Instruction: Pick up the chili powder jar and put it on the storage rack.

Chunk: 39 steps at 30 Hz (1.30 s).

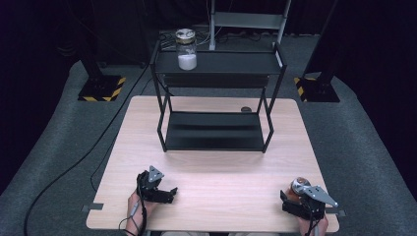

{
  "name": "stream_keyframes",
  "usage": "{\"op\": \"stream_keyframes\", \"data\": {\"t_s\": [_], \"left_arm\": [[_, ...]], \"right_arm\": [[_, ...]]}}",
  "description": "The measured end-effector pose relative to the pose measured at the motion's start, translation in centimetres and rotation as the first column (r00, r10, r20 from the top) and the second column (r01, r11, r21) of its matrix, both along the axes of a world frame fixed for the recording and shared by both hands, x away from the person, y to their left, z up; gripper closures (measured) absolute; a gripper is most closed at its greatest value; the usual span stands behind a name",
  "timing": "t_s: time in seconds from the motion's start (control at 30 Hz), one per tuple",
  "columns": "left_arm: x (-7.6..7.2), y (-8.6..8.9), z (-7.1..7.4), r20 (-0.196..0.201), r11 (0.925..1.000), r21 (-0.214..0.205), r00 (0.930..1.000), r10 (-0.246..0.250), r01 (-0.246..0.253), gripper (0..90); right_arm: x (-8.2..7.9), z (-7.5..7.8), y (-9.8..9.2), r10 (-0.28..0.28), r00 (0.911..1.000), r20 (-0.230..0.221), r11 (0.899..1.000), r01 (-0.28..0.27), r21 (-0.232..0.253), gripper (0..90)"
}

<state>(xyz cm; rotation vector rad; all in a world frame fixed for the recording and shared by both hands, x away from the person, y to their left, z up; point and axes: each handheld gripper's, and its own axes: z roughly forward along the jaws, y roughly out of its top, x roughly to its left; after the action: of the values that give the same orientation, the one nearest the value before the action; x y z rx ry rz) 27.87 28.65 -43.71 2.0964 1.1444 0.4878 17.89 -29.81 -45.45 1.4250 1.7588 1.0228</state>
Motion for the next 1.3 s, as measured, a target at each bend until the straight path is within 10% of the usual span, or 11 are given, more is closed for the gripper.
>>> {"op": "stream_keyframes", "data": {"t_s": [0.43, 1.3], "left_arm": [[0.1, 0.0, 0.0, -0.003, 1.0000, 0.000, 1.0000, -0.001, 0.001, 0.0], [0.0, 0.0, 0.0, -0.001, 1.0000, 0.001, 1.0000, -0.001, 0.001, 0.0]], "right_arm": [[-0.2, -0.1, -0.8, 0.040, 0.9992, 0.006, 0.999, -0.040, 0.004, 30.1], [1.6, 2.5, -1.3, 0.087, 0.9921, -0.090, 0.996, -0.085, 0.021, 30.6]]}}
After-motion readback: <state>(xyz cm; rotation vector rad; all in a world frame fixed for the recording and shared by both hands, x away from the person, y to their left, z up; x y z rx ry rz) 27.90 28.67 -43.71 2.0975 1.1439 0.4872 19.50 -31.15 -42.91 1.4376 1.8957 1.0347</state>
